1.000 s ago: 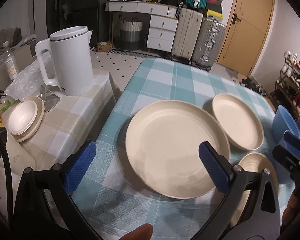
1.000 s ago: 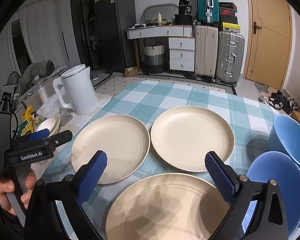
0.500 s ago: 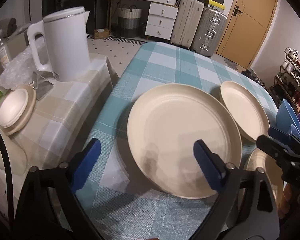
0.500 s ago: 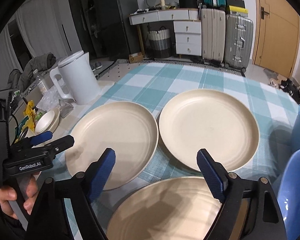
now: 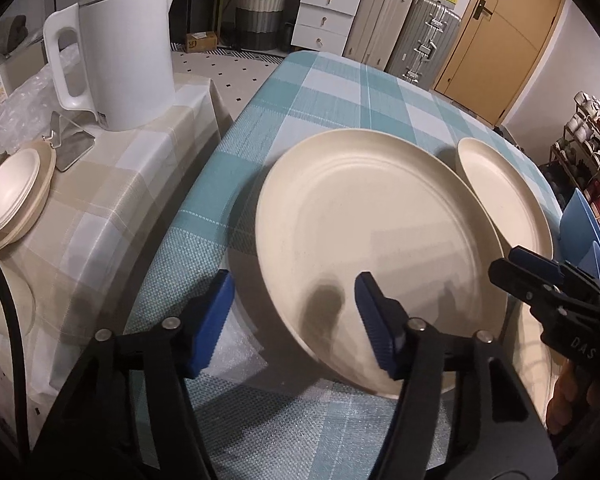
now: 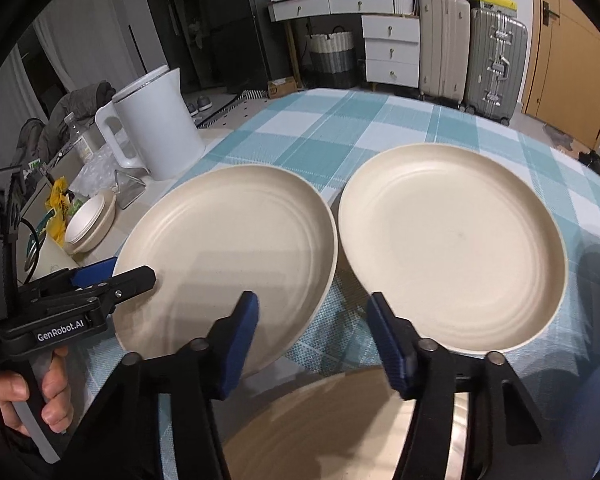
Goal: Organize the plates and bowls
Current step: 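Close the left gripper on the cream plate rim while the right gripper also clamps it, then lift the cream plate with both grippers and carry it toward another plate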
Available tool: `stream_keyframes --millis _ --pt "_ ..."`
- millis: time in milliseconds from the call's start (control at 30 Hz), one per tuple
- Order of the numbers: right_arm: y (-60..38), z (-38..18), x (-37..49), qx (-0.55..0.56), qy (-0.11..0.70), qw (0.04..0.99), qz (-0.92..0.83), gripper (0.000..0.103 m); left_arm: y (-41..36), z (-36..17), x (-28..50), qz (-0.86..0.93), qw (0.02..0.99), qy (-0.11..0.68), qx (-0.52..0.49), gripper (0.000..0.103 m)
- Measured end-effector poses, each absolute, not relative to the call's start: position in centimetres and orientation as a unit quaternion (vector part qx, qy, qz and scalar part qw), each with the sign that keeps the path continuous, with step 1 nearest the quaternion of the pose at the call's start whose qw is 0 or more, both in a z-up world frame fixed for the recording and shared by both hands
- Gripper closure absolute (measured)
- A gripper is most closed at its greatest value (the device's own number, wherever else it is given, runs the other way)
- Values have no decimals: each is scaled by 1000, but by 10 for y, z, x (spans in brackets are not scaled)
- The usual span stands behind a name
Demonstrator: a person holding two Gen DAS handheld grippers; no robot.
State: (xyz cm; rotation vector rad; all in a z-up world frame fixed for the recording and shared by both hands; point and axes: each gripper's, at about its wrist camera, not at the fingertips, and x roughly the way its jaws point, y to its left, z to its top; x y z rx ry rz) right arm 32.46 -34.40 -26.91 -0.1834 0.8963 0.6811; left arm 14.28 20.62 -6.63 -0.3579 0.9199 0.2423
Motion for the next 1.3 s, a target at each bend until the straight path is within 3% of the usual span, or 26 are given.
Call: stream_keyframes --millis 67,133,233,433,633,1300 --pt "-341 -272 327 -88 426 841 322 50 205 -67 143 118 874 440 -167 52" --pt "-339 -274 329 -87 430 839 322 52 204 -67 141 120 874 441 -164 62" --pt "-335 -277 331 -89 434 838 319 58 206 -66 141 120 874 441 -163 67" --pt "-334 -278 330 -94 431 840 315 77 208 -67 141 120 875 440 -165 83" --pt "-333 -277 327 -106 424 846 305 84 211 -66 139 119 875 438 -171 86" --pt "-334 -259 311 -113 399 856 309 84 209 -42 127 127 886 414 -165 86"
